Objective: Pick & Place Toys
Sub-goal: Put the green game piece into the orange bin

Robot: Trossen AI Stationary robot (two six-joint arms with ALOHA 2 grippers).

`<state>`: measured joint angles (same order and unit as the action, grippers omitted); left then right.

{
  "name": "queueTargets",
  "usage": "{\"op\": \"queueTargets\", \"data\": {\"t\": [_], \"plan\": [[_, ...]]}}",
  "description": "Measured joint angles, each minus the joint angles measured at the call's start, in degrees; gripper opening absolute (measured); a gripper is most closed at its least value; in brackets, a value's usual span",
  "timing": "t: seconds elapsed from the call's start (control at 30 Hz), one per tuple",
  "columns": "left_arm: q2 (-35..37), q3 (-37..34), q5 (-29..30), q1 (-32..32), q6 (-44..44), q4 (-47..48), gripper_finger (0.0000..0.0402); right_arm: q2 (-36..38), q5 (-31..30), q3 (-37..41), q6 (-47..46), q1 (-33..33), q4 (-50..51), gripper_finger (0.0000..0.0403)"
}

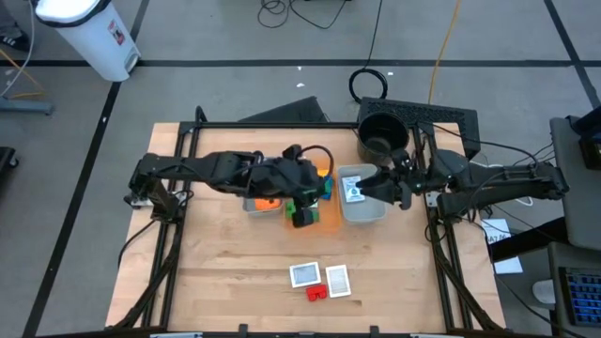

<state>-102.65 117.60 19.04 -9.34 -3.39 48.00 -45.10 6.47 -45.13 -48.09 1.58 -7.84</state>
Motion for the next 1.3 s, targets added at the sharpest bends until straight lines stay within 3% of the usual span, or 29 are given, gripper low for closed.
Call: {"op": "queueTargets", "data": {"t": [0.2,0.37,0.63,1.1,1.3], "plan": [[-0.1,0.0,0.6,0.0,7.9,-9.7,0.013,-0.4,1.7,11.4,-12.1,-0.7,-28.7,0.0212],[-0.9,0.0,0.5,-0.1,11.0,-15.9,0.0137,-3.1,-2.6,20.1,-21.8,-1.0,-46.2,0.0212],[-3.3,-0.1,-1.9,0.4,13.6,-20.7,0.0139,-12.2,-3.2,21.3,-24.8,-1.0,-65.0,0.0231],[-5.5,0.0,-7.5,2.7,12.4,-24.1,0.014,-18.7,-0.9,20.1,-27.8,-1.0,-75.6,0.0243],[-5.4,0.2,-10.1,3.8,12.3,-24.6,0.014,-18.6,1.9,16.8,-27.7,-1.0,-72.8,0.0242]]}}
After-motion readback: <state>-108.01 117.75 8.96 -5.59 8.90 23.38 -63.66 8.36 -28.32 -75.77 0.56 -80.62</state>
